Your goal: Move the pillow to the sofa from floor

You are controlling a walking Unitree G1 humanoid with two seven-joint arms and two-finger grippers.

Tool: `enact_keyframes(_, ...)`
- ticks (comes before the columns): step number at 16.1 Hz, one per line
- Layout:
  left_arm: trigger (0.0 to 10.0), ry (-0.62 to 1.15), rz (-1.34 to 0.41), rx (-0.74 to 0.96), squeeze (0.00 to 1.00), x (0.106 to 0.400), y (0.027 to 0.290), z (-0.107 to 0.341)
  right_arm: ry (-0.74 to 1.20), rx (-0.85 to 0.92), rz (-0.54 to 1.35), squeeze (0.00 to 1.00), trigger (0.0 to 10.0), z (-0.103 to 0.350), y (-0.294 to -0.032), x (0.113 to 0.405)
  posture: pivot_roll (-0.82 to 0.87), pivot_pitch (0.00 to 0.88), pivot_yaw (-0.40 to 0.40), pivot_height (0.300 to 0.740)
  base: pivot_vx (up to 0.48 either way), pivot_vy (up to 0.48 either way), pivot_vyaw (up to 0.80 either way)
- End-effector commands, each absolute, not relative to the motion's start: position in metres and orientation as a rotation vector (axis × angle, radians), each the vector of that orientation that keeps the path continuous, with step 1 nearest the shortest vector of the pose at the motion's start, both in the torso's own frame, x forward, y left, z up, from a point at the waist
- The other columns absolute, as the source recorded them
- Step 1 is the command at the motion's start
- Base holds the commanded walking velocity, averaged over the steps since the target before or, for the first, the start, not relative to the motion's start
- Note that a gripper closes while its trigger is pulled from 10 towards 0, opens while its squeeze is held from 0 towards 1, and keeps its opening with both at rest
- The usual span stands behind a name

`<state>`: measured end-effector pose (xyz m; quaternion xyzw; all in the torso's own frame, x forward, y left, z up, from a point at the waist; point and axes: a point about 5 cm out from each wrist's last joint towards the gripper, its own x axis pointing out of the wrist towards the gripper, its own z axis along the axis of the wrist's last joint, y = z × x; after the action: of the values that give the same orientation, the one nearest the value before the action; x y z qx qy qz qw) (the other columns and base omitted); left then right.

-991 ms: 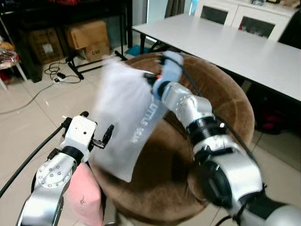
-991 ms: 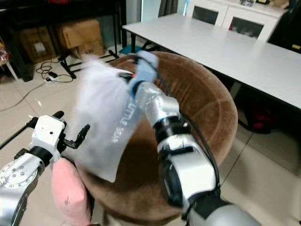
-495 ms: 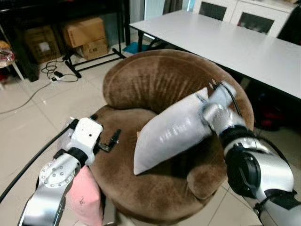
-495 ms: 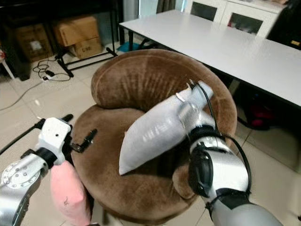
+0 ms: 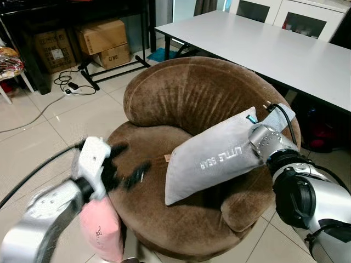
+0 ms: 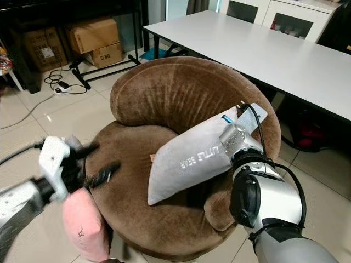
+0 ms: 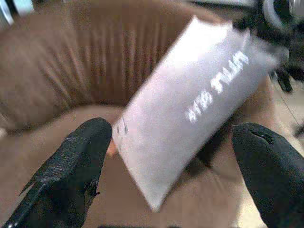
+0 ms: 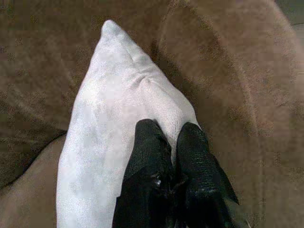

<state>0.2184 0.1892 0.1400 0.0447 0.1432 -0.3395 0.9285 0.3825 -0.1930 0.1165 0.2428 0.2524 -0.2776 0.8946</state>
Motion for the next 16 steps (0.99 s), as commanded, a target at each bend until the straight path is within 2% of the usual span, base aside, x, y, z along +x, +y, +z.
enact_keyframes(1, 10.0, 0.307, -0.734, 0.092, 0.00, 0.216, 0.187, 0.141, 0.470, 0.499, -0.609, 0.00, 10.0, 0.128, -0.203, 0.386, 0.00, 0.000, -0.036, 0.740, 0.000, 0.000, 0.00)
enact_keyframes(8, 10.0, 0.338, -0.772, 0.078, 0.00, 0.210, 0.200, 0.150, 0.435, 0.496, -0.710, 0.00, 10.0, 0.129, -0.223, 0.381, 0.00, 0.000, -0.033, 0.740, 0.000, 0.000, 0.00)
enact_keyframes(15, 10.0, 0.353, -0.810, 0.061, 0.00, 0.207, 0.199, 0.151, 0.527, 0.473, -0.786, 0.00, 10.0, 0.103, -0.221, 0.367, -0.01, 0.000, -0.031, 0.740, 0.000, 0.000, 0.00)
enact_keyframes(16, 10.0, 0.354, -0.816, 0.061, 0.00, 0.207, 0.199, 0.151, 0.506, 0.411, -0.782, 1.00, 10.0, 0.103, -0.223, 0.366, -0.01, 0.000, -0.028, 0.740, 0.000, 0.000, 0.00)
